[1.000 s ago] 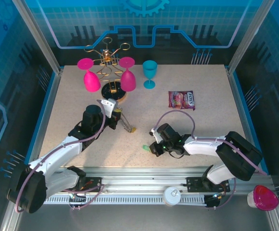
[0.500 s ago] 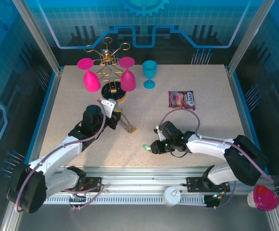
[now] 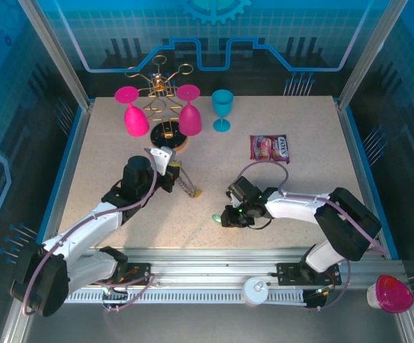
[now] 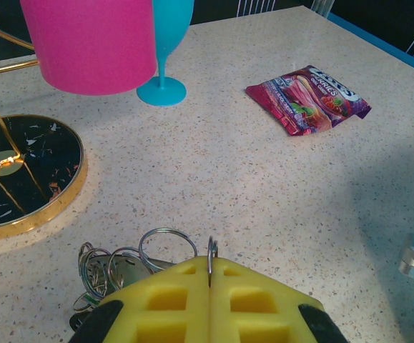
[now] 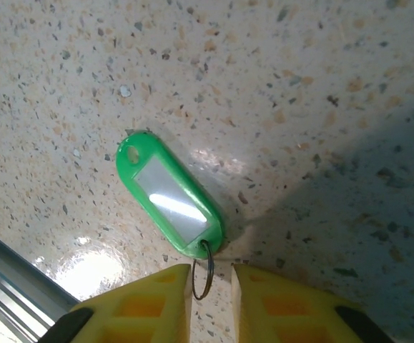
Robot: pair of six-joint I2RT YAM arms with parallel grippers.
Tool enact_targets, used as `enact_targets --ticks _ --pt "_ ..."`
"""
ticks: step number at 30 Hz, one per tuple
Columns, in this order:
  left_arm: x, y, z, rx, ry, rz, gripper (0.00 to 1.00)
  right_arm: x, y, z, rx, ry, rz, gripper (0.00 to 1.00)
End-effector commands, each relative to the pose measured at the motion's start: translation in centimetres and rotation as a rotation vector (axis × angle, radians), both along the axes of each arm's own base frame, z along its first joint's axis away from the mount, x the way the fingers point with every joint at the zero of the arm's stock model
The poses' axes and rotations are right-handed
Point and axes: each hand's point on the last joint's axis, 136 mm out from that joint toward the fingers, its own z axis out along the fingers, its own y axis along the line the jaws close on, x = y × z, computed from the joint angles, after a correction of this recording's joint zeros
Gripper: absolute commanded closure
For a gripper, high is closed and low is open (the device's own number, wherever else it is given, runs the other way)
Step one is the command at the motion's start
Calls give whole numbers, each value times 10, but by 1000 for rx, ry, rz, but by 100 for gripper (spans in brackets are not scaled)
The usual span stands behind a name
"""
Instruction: Put the keys on the keyring
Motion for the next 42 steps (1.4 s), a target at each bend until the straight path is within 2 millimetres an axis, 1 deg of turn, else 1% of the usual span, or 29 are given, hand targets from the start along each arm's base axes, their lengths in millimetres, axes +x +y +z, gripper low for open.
enact_targets --ticks 1,6,10,15,17,20,23,26,28,29,31,34,38,42 --pt "1 -5 25 -14 -77 -22 100 0 2 2 5 28 -18 81" --pt "1 -5 24 -13 -76 -23 100 0 2 6 12 17 -12 89" --pt "1 -5 24 -11 -75 -22 100 1 2 10 20 7 -11 99" --pt "0 -4 25 -3 -78 -28 100 2 -4 19 -2 -38 16 100" --pt "-2 -5 26 3 -81 -35 100 4 -7 26 -17 -90 59 100" --pt "-5 -8 30 13 -98 -61 100 7 -8 42 -13 -212 178 100" --pt "-12 -14 36 17 -123 -111 100 14 -4 65 20 -383 329 100" --pt "-23 -22 44 25 -148 -184 100 20 4 93 69 -548 453 100" --pt "-34 -28 49 32 -168 -253 100 20 12 113 120 -664 549 100" --pt "-40 -32 51 32 -178 -287 100 20 14 118 135 -700 571 100" --pt "-56 -40 52 35 -199 -381 100 17 20 135 189 -808 640 100" --pt "-78 -49 49 49 -218 -499 100 16 22 156 230 -954 681 100" --pt "-101 -61 46 74 -235 -608 100 11 25 179 284 -1094 732 100" --pt "-123 -75 45 95 -283 -733 100 4 30 192 331 -1132 779 100"
